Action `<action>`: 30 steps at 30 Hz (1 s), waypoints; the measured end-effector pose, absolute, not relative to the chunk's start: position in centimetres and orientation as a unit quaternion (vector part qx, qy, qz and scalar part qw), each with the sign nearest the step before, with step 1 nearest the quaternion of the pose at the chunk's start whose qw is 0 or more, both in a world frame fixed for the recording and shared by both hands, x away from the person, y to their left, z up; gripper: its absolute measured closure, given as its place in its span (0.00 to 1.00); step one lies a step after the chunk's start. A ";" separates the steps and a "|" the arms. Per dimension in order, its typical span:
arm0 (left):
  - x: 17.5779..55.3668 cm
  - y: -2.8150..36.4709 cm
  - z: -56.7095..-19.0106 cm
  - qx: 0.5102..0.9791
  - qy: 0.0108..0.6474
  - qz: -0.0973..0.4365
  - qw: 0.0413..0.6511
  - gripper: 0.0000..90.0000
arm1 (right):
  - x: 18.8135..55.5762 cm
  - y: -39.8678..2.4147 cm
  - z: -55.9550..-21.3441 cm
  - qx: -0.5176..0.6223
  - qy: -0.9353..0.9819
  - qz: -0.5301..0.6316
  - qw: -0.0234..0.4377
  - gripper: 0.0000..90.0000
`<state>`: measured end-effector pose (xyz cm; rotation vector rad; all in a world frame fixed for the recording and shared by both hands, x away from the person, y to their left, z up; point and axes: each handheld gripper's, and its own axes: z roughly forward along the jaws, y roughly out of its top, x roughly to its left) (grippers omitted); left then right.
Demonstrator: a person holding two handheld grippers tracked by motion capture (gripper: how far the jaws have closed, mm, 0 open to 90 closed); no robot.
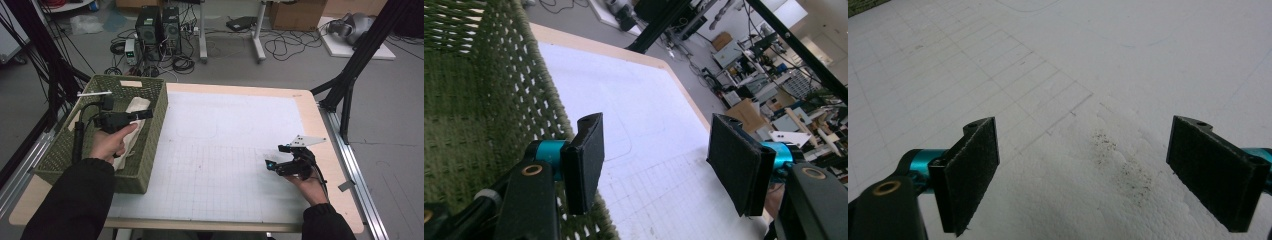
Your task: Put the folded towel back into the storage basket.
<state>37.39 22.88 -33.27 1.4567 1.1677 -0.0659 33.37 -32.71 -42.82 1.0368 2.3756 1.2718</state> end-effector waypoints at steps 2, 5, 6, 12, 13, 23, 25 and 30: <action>37.4 22.5 -33.2 0.626 0.502 -0.027 0.596 0.43 | 33.4 -32.7 -42.8 0.355 0.817 0.436 0.127 0.14; 37.4 21.6 -33.0 0.628 0.494 -0.030 0.601 0.43 | 33.3 -32.7 -42.8 0.357 0.816 0.437 0.128 0.14; 37.4 21.4 -33.0 0.628 0.494 -0.029 0.600 0.43 | 33.3 -32.6 -42.8 0.357 0.816 0.437 0.128 0.14; 37.3 20.1 -33.1 0.629 0.491 -0.028 0.602 0.43 | 33.4 -32.5 -42.7 0.352 0.818 0.437 0.130 0.14; 37.3 20.1 -33.1 0.628 0.492 -0.027 0.602 0.43 | 33.4 -32.5 -42.7 0.352 0.818 0.437 0.129 0.14; 37.2 18.1 -33.0 0.626 0.497 -0.007 0.601 0.43 | 33.4 -32.5 -42.7 0.351 0.817 0.439 0.128 0.14; 37.1 17.5 -33.0 0.628 0.495 -0.005 0.600 0.43 | 33.4 -32.5 -42.6 0.350 0.817 0.440 0.128 0.14; 36.9 16.0 -33.0 0.632 0.492 0.009 0.599 0.42 | 33.4 -32.6 -42.6 0.349 0.817 0.440 0.128 0.14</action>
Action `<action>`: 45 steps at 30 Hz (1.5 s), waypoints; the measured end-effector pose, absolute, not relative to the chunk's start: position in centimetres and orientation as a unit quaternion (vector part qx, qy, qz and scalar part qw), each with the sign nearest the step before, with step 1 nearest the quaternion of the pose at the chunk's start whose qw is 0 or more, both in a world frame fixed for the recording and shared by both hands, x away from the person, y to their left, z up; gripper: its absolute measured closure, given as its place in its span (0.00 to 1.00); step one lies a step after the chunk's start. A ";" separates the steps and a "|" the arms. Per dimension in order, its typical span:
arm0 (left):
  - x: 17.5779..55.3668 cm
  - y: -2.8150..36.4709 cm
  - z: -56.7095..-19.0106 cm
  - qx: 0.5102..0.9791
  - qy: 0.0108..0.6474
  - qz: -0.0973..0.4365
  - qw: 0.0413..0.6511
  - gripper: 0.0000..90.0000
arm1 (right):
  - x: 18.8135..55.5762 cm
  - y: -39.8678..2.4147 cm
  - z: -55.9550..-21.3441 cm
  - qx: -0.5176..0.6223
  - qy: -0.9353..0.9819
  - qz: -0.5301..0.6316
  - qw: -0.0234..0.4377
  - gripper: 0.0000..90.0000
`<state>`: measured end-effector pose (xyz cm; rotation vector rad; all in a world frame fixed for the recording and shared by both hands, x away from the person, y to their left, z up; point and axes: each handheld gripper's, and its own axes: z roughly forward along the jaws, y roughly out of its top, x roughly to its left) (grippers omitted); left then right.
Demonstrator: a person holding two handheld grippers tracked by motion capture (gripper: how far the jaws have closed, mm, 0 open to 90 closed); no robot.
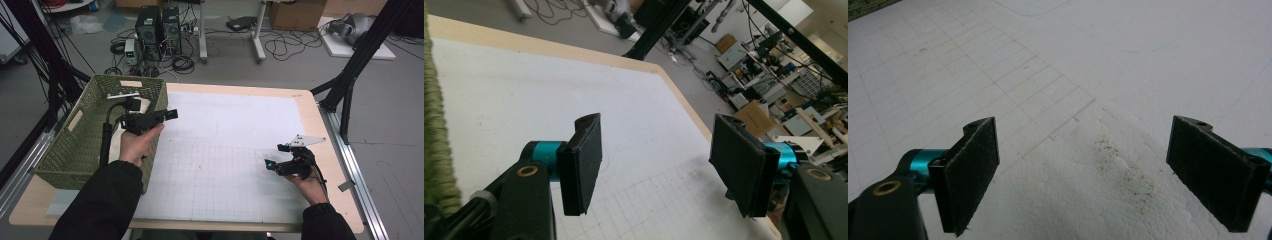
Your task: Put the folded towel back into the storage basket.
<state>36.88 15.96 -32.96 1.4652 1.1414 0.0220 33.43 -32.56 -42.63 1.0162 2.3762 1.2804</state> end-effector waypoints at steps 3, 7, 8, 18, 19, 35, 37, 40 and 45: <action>36.8 15.3 -33.0 0.630 0.492 0.015 0.601 0.42 | 33.4 -32.6 -42.6 0.349 0.817 0.441 0.129 0.14; 36.7 14.3 -33.1 0.635 0.492 0.022 0.596 0.41 | 33.4 -32.6 -42.6 0.349 0.817 0.441 0.129 0.14; 36.7 14.1 -33.1 0.636 0.492 0.024 0.594 0.41 | 33.4 -32.6 -42.6 0.348 0.817 0.441 0.128 0.14; 36.4 12.1 -33.4 0.646 0.491 0.044 0.582 0.42 | 33.5 -32.6 -42.6 0.348 0.817 0.442 0.128 0.14; 36.3 11.9 -33.4 0.648 0.492 0.050 0.579 0.42 | 33.5 -32.6 -42.7 0.348 0.817 0.443 0.127 0.14; 35.3 9.5 -34.5 0.666 0.486 0.079 0.560 0.42 | 33.5 -32.6 -42.5 0.347 0.816 0.445 0.128 0.14; 35.2 9.4 -34.7 0.670 0.484 0.083 0.557 0.42 | 33.5 -32.6 -42.5 0.347 0.816 0.445 0.128 0.14; 34.9 8.9 -35.0 0.673 0.483 0.088 0.553 0.41 | 33.4 -32.6 -42.5 0.347 0.815 0.447 0.127 0.14; 34.5 8.5 -35.7 0.677 0.482 0.093 0.549 0.41 | 33.4 -32.7 -42.4 0.346 0.814 0.449 0.128 0.14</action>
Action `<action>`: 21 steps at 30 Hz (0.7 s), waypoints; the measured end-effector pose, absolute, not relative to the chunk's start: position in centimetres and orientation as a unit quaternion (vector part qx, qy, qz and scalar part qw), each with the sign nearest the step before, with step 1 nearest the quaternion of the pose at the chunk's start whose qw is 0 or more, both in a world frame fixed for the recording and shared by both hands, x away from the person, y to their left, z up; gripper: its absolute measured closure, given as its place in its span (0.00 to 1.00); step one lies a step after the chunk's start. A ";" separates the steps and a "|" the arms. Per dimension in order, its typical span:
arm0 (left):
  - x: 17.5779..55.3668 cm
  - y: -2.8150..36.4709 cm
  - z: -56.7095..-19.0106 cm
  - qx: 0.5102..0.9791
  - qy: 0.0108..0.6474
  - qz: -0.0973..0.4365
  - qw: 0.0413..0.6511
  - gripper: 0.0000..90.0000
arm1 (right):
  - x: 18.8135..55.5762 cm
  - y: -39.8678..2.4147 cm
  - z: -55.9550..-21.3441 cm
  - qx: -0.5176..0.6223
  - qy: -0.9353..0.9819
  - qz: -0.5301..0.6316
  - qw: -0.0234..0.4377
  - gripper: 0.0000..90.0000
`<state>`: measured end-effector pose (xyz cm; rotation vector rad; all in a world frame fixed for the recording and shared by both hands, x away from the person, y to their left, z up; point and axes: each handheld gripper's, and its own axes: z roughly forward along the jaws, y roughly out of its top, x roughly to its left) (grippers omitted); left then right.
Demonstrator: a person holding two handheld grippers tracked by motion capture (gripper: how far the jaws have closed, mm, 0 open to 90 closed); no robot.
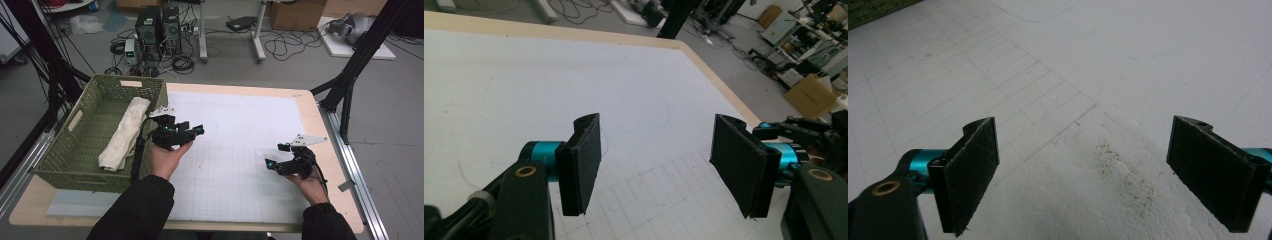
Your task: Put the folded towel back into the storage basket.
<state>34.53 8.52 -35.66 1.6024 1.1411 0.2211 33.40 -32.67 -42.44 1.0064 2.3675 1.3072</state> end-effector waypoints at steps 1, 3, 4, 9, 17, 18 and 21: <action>34.4 8.4 -35.8 0.678 0.482 0.095 0.547 0.41 | 33.4 -32.7 -42.4 0.346 0.814 0.450 0.127 0.14; 34.2 8.2 -36.0 0.683 0.478 0.102 0.543 0.41 | 33.4 -32.6 -42.4 0.344 0.814 0.449 0.127 0.14; 34.1 8.1 -36.2 0.683 0.479 0.102 0.542 0.41 | 33.4 -32.6 -42.4 0.344 0.814 0.450 0.127 0.14; 33.8 7.5 -36.9 0.692 0.474 0.108 0.534 0.40 | 33.3 -32.6 -42.3 0.345 0.814 0.451 0.125 0.14; 32.9 7.3 -37.7 0.699 0.469 0.131 0.525 0.40 | 33.1 -32.6 -42.0 0.339 0.812 0.458 0.127 0.13; 32.8 7.3 -37.9 0.701 0.470 0.129 0.522 0.39 | 33.1 -32.5 -41.9 0.340 0.812 0.458 0.126 0.13; 32.5 7.4 -38.3 0.701 0.469 0.132 0.520 0.39 | 33.1 -32.5 -41.9 0.338 0.812 0.458 0.126 0.13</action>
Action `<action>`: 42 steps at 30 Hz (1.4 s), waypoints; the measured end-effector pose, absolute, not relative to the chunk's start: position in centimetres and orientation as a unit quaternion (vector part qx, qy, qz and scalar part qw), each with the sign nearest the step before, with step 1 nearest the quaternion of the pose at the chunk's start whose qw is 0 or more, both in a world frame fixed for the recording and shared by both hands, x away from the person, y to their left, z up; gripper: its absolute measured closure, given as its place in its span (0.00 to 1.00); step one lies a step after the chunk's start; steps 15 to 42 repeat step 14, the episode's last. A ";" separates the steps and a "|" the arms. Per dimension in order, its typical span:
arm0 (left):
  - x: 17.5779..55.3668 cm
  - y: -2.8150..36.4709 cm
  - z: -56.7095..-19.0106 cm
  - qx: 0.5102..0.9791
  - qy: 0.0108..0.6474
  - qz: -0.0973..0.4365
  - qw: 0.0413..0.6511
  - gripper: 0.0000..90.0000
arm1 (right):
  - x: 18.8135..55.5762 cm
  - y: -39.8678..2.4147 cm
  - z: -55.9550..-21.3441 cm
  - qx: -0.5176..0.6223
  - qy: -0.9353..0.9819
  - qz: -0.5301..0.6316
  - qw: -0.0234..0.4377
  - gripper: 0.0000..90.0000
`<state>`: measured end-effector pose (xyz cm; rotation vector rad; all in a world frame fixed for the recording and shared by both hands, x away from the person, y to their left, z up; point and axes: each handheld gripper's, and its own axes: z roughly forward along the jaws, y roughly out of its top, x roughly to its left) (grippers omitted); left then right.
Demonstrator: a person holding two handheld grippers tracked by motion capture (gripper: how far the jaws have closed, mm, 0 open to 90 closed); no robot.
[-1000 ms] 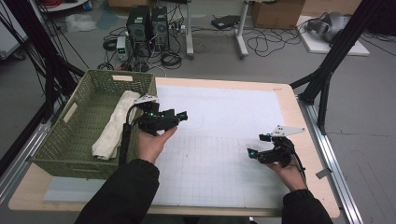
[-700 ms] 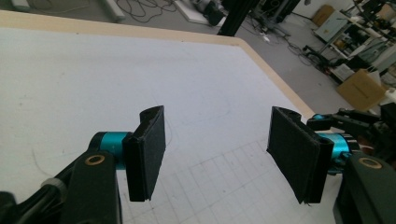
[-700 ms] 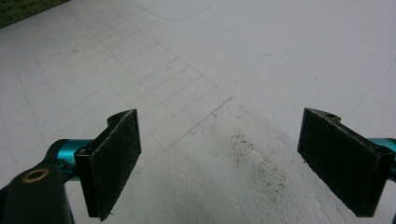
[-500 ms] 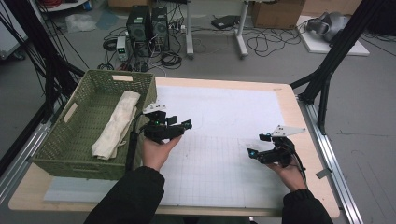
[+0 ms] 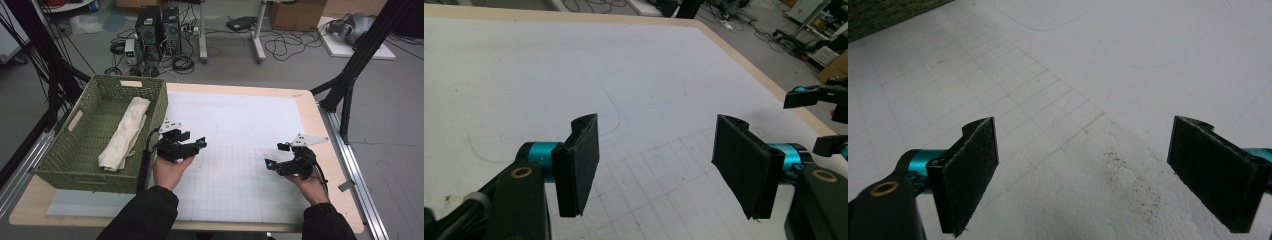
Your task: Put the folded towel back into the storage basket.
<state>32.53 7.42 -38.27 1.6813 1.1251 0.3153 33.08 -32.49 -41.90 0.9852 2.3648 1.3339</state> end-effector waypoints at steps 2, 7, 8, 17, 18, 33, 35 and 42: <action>32.4 7.5 -38.4 0.702 0.469 0.134 0.519 0.39 | 33.1 -32.5 -41.9 0.338 0.813 0.458 0.125 0.13; 31.9 7.5 -38.9 0.706 0.468 0.139 0.513 0.39 | 33.0 -32.4 -41.9 0.338 0.812 0.458 0.126 0.13; 31.8 7.6 -39.1 0.706 0.469 0.139 0.513 0.39 | 33.0 -32.4 -41.9 0.338 0.812 0.459 0.126 0.13; 31.3 7.7 -39.9 0.712 0.471 0.142 0.501 0.39 | 32.9 -32.3 -41.7 0.335 0.813 0.459 0.126 0.13; 31.3 7.7 -39.9 0.712 0.471 0.142 0.501 0.39 | 32.9 -32.3 -41.7 0.335 0.813 0.459 0.126 0.13; 31.3 7.7 -39.9 0.712 0.471 0.142 0.501 0.39 | 32.9 -32.3 -41.7 0.335 0.813 0.459 0.126 0.13; 31.3 7.7 -39.9 0.712 0.471 0.142 0.501 0.39 | 32.9 -32.3 -41.7 0.335 0.813 0.459 0.126 0.13; 31.3 7.7 -39.9 0.712 0.471 0.142 0.501 0.39 | 32.9 -32.3 -41.7 0.335 0.813 0.459 0.126 0.13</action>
